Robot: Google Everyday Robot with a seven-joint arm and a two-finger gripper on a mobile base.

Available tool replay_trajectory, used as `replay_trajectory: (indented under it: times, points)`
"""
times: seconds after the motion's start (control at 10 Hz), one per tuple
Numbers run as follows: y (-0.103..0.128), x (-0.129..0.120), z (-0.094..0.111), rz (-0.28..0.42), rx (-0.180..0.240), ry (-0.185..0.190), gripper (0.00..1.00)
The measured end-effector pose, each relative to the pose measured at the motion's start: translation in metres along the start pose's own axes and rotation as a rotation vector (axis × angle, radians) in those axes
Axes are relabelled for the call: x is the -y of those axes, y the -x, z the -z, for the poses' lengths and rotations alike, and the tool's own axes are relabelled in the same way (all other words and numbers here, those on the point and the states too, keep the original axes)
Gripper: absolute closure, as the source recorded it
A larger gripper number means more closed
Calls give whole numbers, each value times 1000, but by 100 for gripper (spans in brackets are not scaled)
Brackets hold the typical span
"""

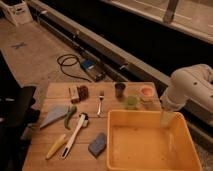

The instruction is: Place sponge in plastic cup

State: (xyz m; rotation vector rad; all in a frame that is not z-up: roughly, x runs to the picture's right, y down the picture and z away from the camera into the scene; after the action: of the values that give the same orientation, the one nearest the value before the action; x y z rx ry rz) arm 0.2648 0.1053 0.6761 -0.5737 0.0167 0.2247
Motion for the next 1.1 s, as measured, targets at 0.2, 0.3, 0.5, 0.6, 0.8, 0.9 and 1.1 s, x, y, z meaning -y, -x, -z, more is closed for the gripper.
replay_trajectory:
  times: [0.2, 0.3, 0.5, 0.6, 0.8, 0.9, 1.1]
  points:
    - [49, -6, 7, 104, -1, -5, 20]
    - [75, -11, 10, 163, 3, -9, 20]
    - [129, -32, 16, 298, 20, -21, 20]
    - [148, -45, 19, 353, 29, -25, 20]
    - [154, -50, 19, 374, 27, -29, 20]
    - [153, -50, 19, 373, 27, -29, 20]
    - [153, -50, 19, 373, 27, -29, 20]
